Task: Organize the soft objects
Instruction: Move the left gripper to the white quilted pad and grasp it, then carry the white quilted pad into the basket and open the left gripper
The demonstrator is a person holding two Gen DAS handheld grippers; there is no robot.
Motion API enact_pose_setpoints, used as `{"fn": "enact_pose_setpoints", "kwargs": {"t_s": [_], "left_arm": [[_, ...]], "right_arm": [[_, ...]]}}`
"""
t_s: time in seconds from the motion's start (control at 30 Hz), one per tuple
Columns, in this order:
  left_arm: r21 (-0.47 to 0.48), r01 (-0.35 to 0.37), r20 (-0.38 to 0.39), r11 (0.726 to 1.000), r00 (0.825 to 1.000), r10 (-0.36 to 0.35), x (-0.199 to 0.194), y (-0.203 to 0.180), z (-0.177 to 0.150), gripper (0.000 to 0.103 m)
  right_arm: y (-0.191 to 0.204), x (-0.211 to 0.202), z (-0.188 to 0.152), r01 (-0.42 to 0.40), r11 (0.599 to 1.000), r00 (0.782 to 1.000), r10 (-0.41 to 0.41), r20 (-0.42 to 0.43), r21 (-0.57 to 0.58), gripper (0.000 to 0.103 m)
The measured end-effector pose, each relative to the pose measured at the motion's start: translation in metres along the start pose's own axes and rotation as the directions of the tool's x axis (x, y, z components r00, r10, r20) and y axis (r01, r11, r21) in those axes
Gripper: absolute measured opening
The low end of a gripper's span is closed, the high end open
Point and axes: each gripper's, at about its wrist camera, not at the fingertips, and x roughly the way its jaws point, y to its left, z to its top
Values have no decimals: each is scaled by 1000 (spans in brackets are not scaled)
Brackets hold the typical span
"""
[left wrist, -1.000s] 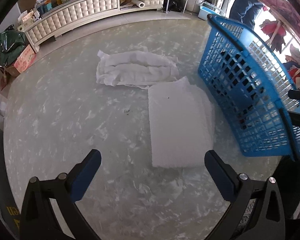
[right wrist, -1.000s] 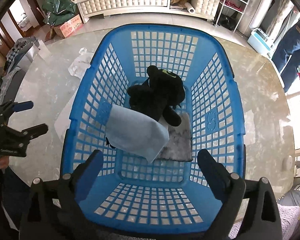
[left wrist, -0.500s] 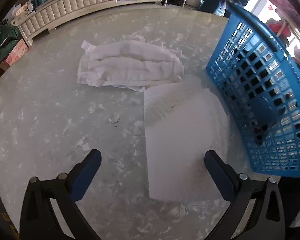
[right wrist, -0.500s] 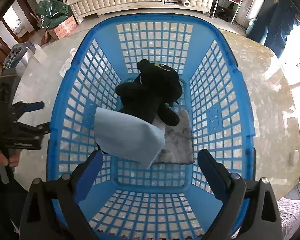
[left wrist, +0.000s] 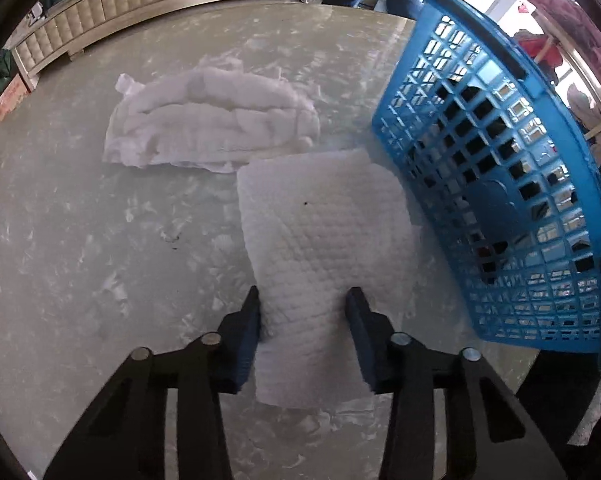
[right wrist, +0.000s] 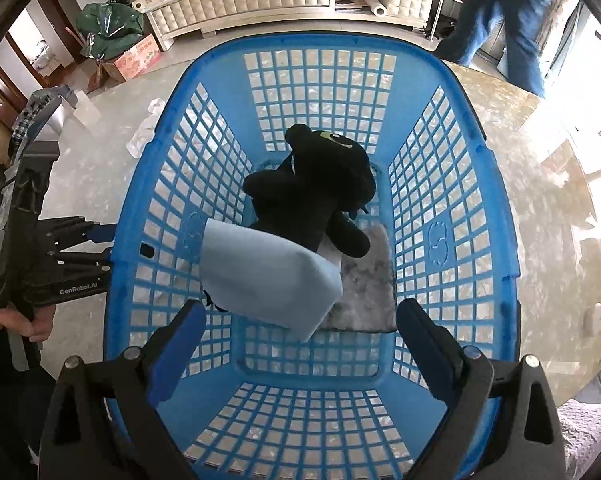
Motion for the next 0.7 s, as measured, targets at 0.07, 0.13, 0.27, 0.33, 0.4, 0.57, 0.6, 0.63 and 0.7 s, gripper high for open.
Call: {"fn": "enact_pose_setpoints", "kwargs": {"t_s": [0.07,0.13,0.27,0.33,0.4,0.57,0.6,0.63,0.7], "left_arm": [[3,4,9,1000,1000,-4,-4,-4,-1,30],[3,9,16,1000,1000,-9,-10,-8,-2,26],[3,16,33,1000,999,-16,-27,-15,-14,22],[-4,19,40,1000,999,-19,-36,-12,-15,20],[-10,18,50,1000,999,-18,-42,-14,-18,20],[-5,16,87,1000,996,-16,-73,-16,-29,19],[-6,17,97,1000,995,-16,-81,-17,-32,19],[-5,17,104,1000,994,-17,-86,-18,-33,19],[-2,16,120,1000,993,-15,-96,-20,-35,19]], "right_arm": [[0,-3,-3,-3,1000,1000,3,2,0,96],[1,-6,-6,-3,1000,1000,3,6,-2,96],[1,-16,-11,3,1000,1000,-3,19,-3,96],[1,-23,-14,9,1000,999,-9,33,-1,96],[2,-29,-15,9,1000,999,-9,39,0,96],[3,-46,-21,21,1000,998,-21,63,-3,100],[2,-49,-23,25,1000,997,-24,68,-2,100],[1,-51,-24,28,1000,997,-28,72,0,100],[-2,-57,-28,44,999,996,-44,77,6,100]]}}
